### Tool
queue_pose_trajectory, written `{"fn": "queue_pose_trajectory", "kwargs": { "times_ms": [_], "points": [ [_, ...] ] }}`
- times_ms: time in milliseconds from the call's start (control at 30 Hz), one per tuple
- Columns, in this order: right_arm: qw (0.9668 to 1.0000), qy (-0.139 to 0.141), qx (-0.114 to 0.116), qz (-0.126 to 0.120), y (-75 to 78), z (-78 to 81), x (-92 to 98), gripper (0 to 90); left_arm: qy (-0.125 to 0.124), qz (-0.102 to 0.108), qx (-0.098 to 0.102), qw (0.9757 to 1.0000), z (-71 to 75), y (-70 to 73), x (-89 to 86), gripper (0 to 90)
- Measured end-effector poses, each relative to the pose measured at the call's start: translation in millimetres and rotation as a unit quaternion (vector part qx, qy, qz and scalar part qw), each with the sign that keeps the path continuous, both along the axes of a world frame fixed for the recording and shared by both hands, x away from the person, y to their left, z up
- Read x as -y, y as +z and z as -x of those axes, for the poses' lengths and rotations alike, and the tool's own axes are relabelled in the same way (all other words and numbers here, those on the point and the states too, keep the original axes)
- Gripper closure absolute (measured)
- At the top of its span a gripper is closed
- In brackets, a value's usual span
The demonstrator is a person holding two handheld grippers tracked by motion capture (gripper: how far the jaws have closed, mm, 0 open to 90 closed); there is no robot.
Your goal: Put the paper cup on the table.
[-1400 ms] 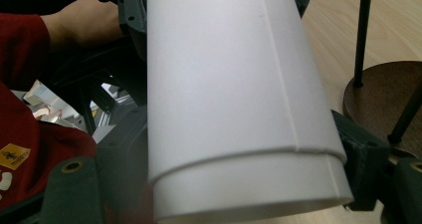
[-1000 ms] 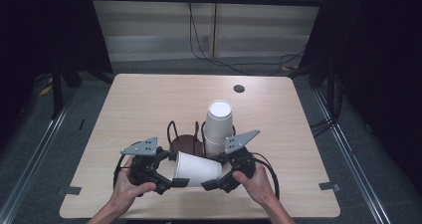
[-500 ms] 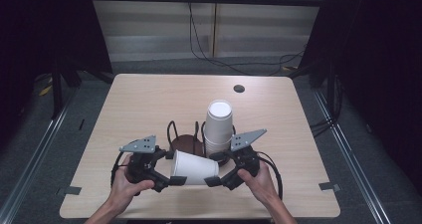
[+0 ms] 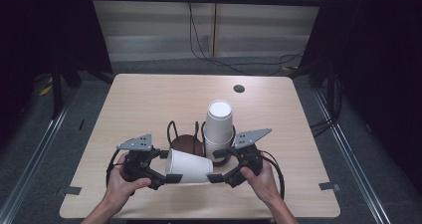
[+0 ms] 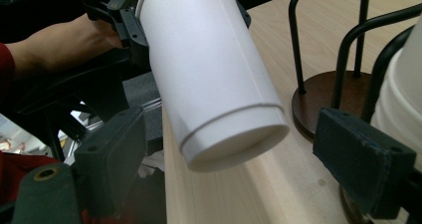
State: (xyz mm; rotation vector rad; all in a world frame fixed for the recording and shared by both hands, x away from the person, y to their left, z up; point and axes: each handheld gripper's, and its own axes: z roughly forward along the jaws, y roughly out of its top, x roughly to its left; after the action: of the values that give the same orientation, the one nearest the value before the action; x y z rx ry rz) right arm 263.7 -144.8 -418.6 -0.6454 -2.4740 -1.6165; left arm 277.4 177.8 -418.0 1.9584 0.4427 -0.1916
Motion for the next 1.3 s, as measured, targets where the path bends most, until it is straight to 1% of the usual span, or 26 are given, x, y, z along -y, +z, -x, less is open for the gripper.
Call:
{"fn": "queue_pose_trajectory", "kwargs": {
  "times_ms": [100,167,233,267,400,433,467,600,633,667,733,767,900,967,1000,1033,1067,1133,1233,1300],
  "points": [
    [1.0000,-0.004,0.000,-0.002,0.0,-0.6,2.2,13.9,0.002,-0.013,0.001,0.9999,-0.4,-0.7,-1.4,12.5],
    [1.0000,-0.008,0.000,-0.001,-0.1,-0.9,3.1,13.9,0.009,-0.019,0.002,0.9998,0.2,-2.2,-2.1,12.5],
    [0.9999,-0.011,-0.001,0.000,-0.1,-1.2,3.7,13.8,0.008,-0.026,-0.003,0.9996,0.2,-4.4,-3.1,12.5],
    [0.9999,-0.014,0.000,0.001,0.2,-1.1,4.0,13.8,0.009,-0.031,-0.002,0.9995,0.2,-4.7,-4.3,12.5],
    [0.9997,-0.023,0.001,0.000,0.4,-1.7,6.3,13.8,0.013,-0.037,-0.001,0.9992,0.6,-4.1,-7.8,12.5],
    [0.9997,-0.024,0.002,0.001,0.1,-1.9,7.0,13.8,0.017,-0.045,0.006,0.9988,1.1,-2.1,-10.3,12.5],
    [0.9997,-0.024,0.001,0.001,-0.1,-2.0,7.5,13.8,0.017,-0.049,0.010,0.9986,1.2,-0.7,-11.7,12.6],
    [0.9996,-0.027,0.002,0.002,0.0,-2.8,9.0,13.8,0.022,-0.058,0.010,0.9980,1.5,5.4,-17.4,12.9],
    [0.9996,-0.027,0.002,0.002,0.2,-3.2,9.1,13.8,0.026,-0.060,0.009,0.9978,1.9,6.2,-18.7,12.9],
    [0.9996,-0.028,0.002,0.003,0.2,-3.5,9.3,13.8,0.025,-0.062,0.005,0.9978,1.2,6.5,-20.1,13.0],
    [0.9996,-0.028,0.002,0.003,0.1,-3.9,9.5,13.8,0.028,-0.070,0.004,0.9971,0.7,6.5,-21.2,13.0],
    [0.9996,-0.028,0.002,0.003,0.0,-4.0,9.6,13.8,0.027,-0.077,0.000,0.9967,0.4,6.3,-21.0,13.0],
    [0.9994,-0.035,0.001,0.006,-0.5,-4.9,11.5,13.8,0.033,-0.100,0.007,0.9944,-1.1,8.8,-24.0,12.8],
    [0.9992,-0.038,0.001,0.006,-0.8,-4.8,12.4,13.8,0.045,-0.112,0.007,0.9926,-1.4,10.5,-27.9,12.8],
    [0.9992,-0.038,0.001,0.007,-0.9,-4.8,12.7,13.8,0.041,-0.111,0.005,0.9930,-1.8,11.4,-29.8,12.8],
    [0.9992,-0.038,0.001,0.007,-0.9,-5.0,12.9,13.8,0.041,-0.112,0.009,0.9928,-2.3,13.5,-32.3,12.7],
    [0.9992,-0.039,0.000,0.006,-1.1,-5.3,13.1,13.8,0.042,-0.114,0.014,0.9926,-3.3,15.9,-35.0,12.7],
    [0.9991,-0.041,-0.001,0.008,-1.3,-5.9,13.3,13.8,0.037,-0.123,0.023,0.9914,-6.2,21.6,-40.2,12.6],
    [0.9989,-0.045,0.000,0.009,-0.1,-5.5,14.7,13.9,0.042,-0.124,0.024,0.9911,-7.6,27.8,-48.1,12.5],
    [0.9988,-0.048,0.002,0.008,0.8,-5.4,15.5,13.9,0.040,-0.137,0.029,0.9893,-7.5,29.9,-51.0,12.4]
  ]
}}
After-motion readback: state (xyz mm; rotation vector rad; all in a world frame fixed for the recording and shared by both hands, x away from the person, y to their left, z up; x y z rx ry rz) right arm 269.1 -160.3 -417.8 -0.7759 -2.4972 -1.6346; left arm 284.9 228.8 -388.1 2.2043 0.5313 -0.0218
